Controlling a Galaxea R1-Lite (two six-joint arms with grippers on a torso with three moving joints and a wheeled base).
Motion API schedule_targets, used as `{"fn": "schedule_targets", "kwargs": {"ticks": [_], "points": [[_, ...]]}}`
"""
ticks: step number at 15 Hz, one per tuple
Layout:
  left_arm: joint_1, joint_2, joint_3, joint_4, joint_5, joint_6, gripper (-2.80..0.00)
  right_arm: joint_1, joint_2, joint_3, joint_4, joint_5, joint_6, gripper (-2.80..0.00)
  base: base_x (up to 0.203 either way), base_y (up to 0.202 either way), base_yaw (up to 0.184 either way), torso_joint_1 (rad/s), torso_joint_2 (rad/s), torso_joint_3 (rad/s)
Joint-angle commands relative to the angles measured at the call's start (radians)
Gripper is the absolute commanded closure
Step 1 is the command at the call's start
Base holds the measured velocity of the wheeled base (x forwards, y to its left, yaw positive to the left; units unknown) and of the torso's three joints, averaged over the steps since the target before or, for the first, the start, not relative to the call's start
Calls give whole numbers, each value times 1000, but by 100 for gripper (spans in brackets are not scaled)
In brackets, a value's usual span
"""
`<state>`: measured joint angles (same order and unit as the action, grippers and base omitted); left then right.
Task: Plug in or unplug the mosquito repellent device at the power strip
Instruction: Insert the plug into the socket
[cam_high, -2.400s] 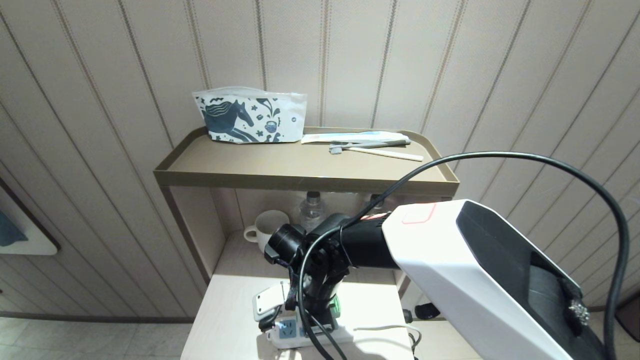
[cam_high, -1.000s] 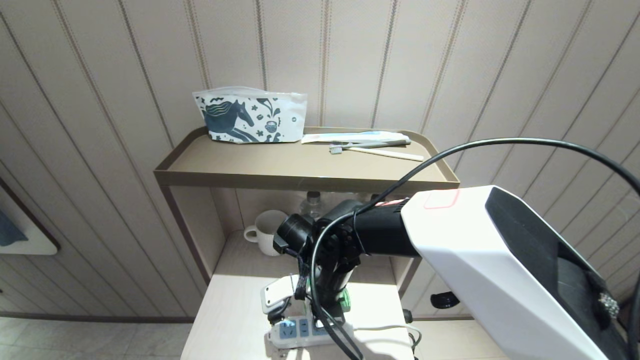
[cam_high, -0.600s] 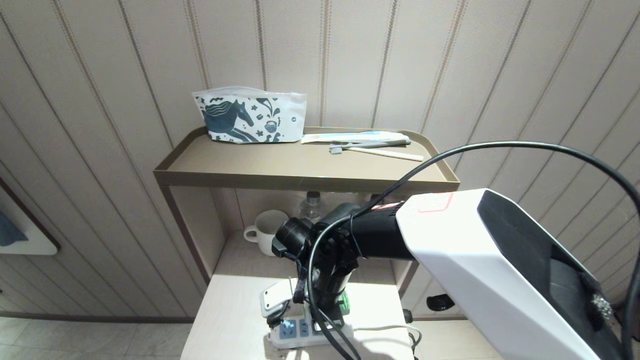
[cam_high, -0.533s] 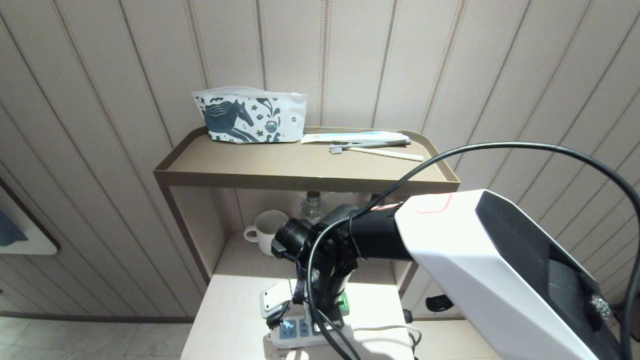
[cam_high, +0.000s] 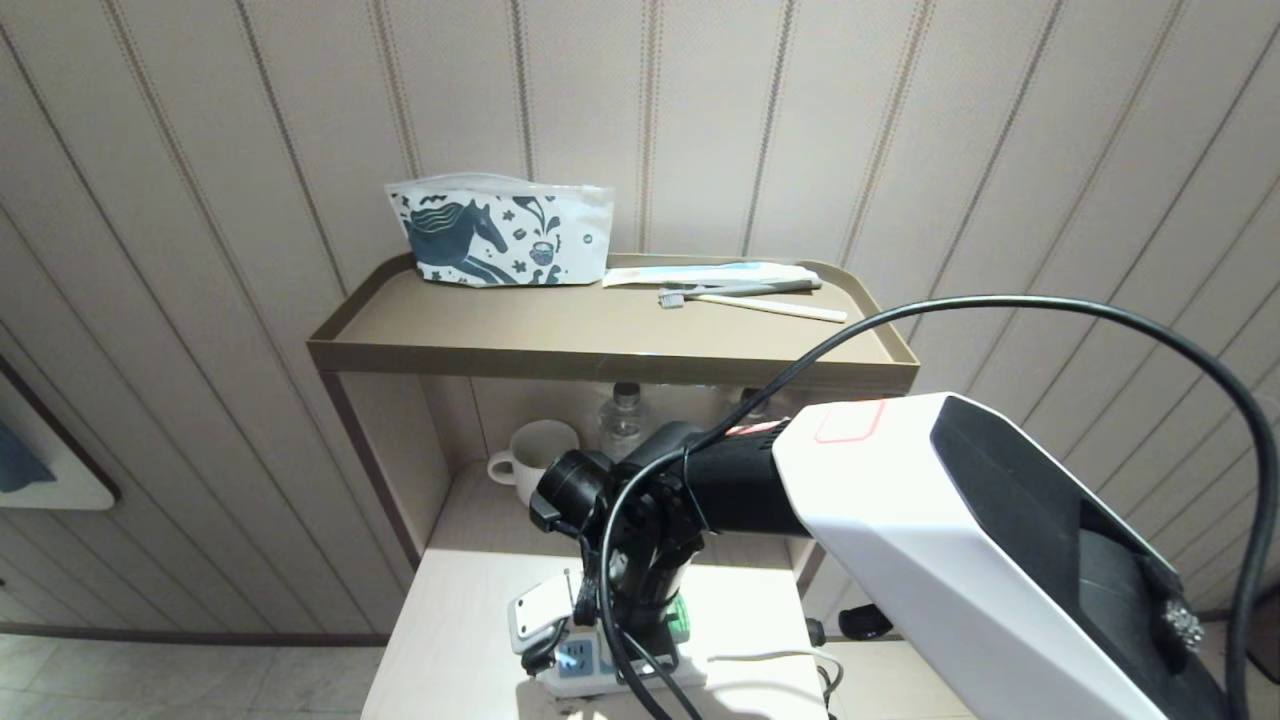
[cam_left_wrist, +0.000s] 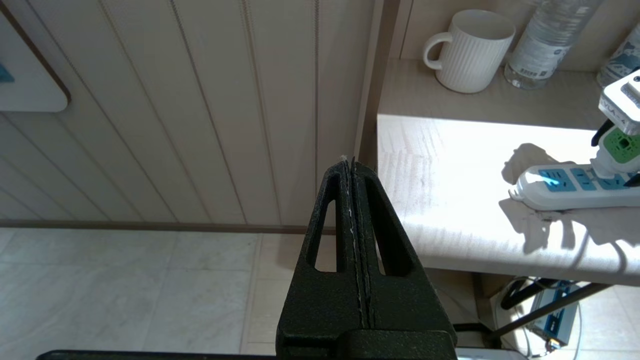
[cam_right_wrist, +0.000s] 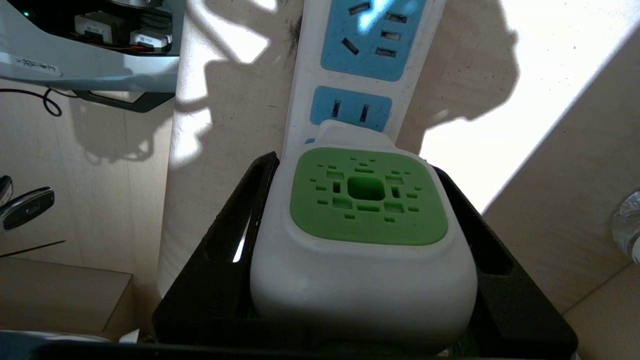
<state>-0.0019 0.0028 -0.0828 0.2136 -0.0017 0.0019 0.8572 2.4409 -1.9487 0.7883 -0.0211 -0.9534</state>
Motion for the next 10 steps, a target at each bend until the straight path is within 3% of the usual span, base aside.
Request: {"fn": "schedule_targets", "kwargs": {"ticks": [1, 10], "points": [[-1, 0, 0, 1, 0, 1, 0, 4, 4, -1, 3, 1, -4, 0, 0, 0, 0, 0, 0, 0], [0, 0, 0, 1, 0, 0, 0, 8, 29, -6, 0, 0, -5, 0, 0, 0, 0, 0, 0, 0]]}}
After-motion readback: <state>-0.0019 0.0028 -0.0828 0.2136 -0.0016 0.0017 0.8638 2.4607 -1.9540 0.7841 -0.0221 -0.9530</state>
